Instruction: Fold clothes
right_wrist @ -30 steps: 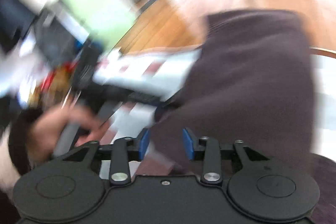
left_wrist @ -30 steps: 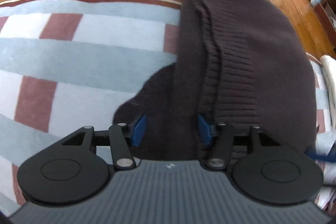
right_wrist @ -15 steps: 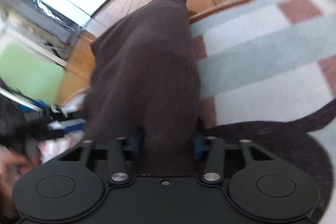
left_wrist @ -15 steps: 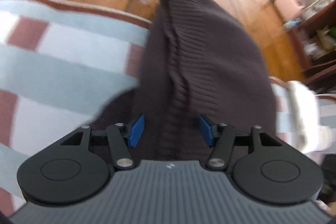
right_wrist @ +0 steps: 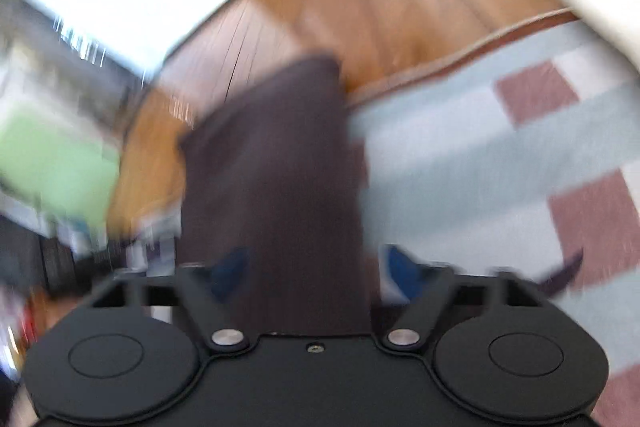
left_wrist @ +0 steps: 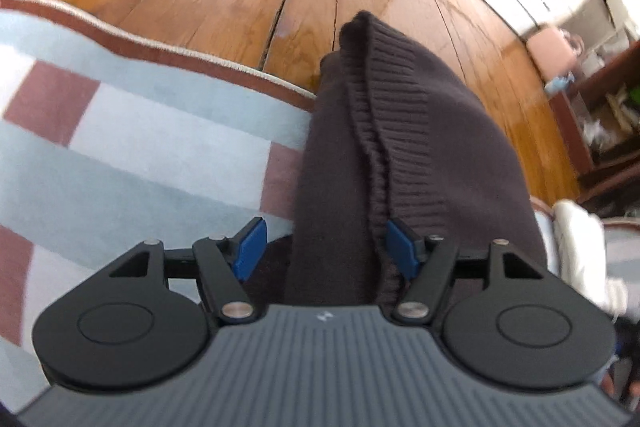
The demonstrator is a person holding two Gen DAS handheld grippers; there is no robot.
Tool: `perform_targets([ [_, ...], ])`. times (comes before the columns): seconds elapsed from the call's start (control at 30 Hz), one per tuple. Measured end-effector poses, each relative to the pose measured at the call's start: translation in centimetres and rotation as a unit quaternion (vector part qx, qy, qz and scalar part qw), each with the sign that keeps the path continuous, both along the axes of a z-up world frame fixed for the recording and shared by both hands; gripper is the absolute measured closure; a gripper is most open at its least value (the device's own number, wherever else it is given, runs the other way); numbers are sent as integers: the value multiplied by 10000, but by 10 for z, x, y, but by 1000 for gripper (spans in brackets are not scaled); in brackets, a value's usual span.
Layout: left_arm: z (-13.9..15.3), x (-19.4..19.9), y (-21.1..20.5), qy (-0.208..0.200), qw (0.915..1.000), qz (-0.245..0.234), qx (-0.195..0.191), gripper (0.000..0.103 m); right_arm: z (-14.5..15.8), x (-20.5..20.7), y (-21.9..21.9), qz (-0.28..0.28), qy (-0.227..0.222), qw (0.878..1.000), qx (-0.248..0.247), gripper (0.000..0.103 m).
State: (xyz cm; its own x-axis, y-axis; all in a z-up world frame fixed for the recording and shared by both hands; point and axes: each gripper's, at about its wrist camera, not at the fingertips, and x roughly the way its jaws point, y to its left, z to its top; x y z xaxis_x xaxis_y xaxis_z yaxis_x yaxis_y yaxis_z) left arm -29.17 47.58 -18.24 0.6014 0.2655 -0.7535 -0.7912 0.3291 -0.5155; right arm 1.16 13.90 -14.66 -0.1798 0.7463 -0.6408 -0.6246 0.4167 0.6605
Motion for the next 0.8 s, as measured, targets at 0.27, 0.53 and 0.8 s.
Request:
perform_targets([
  [0.27, -33, -6, 15, -819, 9922, -264, -900, 32, -35, 10, 81, 533, 255, 9973, -427, 11],
  [0.53, -9, 20, -11, -217, 9958, -812, 371, 72, -20, -36, 111, 1099, -1015, 9865, -666, 45],
  [0.8, 36, 40, -37, -1018, 9778, -1507, 1045, 74, 58, -93, 97, 1381, -1926, 9709, -342, 55],
])
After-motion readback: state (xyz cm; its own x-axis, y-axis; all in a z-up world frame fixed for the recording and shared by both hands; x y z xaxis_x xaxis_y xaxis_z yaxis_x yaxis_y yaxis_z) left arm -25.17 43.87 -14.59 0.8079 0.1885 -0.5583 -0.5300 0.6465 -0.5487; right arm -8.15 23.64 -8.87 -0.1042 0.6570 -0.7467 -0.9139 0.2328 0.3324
